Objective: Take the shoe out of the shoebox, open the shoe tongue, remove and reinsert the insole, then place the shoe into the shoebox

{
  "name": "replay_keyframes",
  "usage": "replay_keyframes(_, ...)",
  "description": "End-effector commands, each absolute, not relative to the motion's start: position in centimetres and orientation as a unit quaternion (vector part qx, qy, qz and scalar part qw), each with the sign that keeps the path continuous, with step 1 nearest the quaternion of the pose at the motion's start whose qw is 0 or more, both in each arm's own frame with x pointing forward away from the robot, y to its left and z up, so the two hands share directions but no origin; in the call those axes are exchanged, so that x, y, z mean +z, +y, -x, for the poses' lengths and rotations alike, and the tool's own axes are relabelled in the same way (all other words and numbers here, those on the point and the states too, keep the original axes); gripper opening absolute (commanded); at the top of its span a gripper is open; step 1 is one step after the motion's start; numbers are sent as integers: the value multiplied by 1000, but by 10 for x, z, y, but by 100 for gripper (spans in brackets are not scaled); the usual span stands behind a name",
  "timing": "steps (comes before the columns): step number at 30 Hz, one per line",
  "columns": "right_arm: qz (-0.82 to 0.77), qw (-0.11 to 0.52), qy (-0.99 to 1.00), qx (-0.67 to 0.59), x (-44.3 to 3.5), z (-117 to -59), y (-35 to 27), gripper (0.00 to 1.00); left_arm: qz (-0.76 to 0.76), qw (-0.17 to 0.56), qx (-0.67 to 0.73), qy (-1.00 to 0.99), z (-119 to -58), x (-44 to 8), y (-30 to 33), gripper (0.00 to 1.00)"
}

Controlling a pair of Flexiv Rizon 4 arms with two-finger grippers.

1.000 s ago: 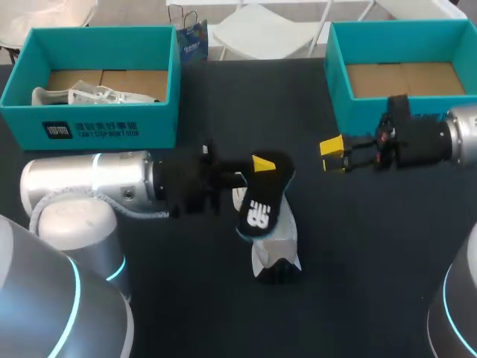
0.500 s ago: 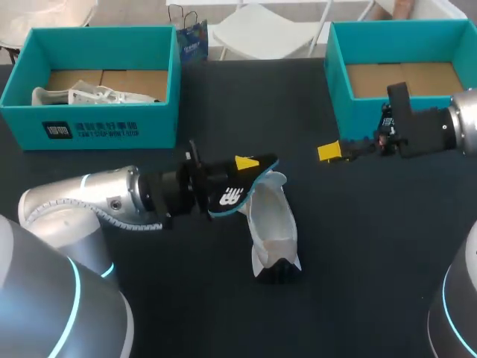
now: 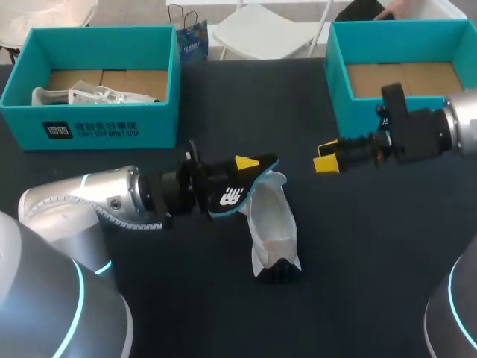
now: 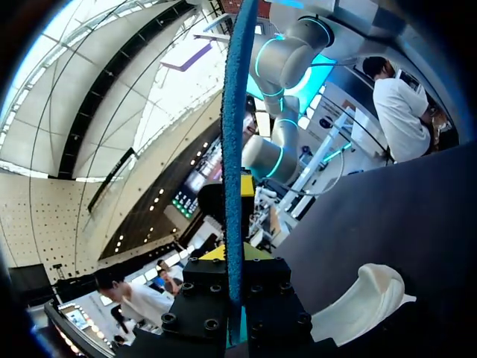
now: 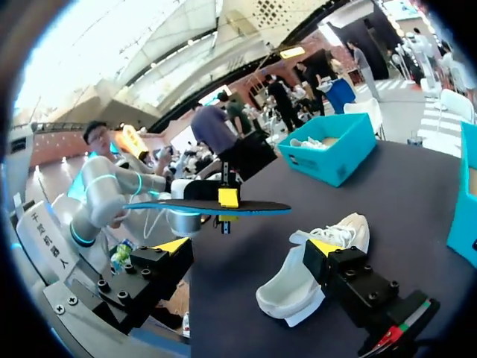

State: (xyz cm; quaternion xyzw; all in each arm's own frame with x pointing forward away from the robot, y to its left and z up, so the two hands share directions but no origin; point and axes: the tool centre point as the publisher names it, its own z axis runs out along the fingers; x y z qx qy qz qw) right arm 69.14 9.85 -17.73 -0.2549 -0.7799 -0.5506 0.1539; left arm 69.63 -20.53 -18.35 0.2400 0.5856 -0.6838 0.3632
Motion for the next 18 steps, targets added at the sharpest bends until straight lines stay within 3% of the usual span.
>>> replay_keyframes(1,36,90,-815,-572,-179,-693,94,100,-239,364,-683,586,-696,-184,-207,0)
replay_keyframes(12,36,90,-815,-572,-179,-693,94,100,-239,364,-683,586,-696,-184,-207,0)
replay_keyframes(18,-93,-67,-862,-494,-196,-702,86,100,-239,364,-683,586,-696,-184,-207,0)
